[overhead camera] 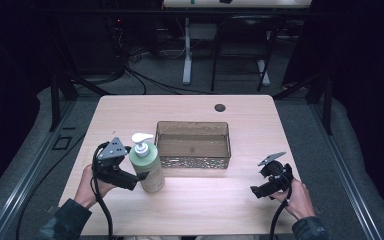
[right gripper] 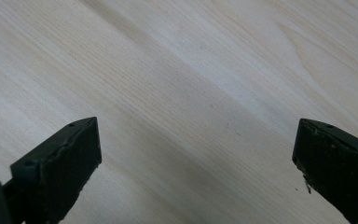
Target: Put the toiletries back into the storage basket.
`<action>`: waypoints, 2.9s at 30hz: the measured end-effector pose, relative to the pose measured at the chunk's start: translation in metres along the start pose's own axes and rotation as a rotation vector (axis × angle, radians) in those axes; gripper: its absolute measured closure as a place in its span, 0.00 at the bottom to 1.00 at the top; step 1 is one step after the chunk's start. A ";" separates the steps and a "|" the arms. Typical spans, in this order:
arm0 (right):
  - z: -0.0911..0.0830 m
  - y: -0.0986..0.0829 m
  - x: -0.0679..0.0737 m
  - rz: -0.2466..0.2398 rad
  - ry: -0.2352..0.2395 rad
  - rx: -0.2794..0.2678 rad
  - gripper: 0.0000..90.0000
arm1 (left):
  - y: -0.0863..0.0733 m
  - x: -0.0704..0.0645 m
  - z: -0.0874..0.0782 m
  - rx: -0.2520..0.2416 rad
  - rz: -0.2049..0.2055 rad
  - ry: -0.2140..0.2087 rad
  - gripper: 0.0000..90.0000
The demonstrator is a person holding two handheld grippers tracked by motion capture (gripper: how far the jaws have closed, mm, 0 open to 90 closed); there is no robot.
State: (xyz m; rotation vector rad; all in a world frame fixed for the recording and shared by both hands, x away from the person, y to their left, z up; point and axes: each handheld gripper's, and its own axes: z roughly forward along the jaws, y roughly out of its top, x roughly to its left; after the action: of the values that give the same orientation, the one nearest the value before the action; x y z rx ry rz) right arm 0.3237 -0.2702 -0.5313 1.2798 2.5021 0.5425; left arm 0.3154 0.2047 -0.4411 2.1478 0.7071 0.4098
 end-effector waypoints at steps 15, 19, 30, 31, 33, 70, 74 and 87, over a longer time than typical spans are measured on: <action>0.000 -0.001 0.001 -0.008 0.007 -0.013 0.00 | 0.028 0.017 -0.017 0.113 0.081 -0.027 0.00; -0.001 -0.001 0.001 -0.011 0.002 -0.017 0.00 | 0.034 0.019 -0.019 0.142 0.109 -0.019 0.00; 0.001 -0.001 0.003 -0.020 0.020 -0.008 0.00 | 0.069 0.022 -0.026 0.244 0.196 -0.070 0.00; 0.001 -0.001 0.003 -0.024 0.018 -0.011 0.00 | 0.072 0.022 -0.026 0.253 0.206 -0.071 0.00; 0.001 -0.001 0.003 -0.022 0.015 -0.011 0.00 | 0.075 0.022 -0.025 0.260 0.214 -0.068 0.00; 0.003 -0.002 0.004 -0.030 0.031 0.002 0.00 | 0.147 0.021 -0.001 0.587 0.420 -0.217 0.66; 0.003 -0.002 0.004 -0.028 0.032 0.003 0.00 | 0.147 0.022 0.002 0.627 0.423 -0.233 0.68; 0.003 -0.002 0.005 -0.027 0.032 0.009 0.00 | 0.154 0.018 0.008 0.709 0.468 -0.247 0.70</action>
State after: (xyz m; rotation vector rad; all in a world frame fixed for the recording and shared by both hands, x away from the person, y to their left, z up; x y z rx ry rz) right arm 0.3207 -0.2665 -0.5356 1.2477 2.5467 0.5503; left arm 0.3874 0.1326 -0.3234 2.9838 0.2025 0.1253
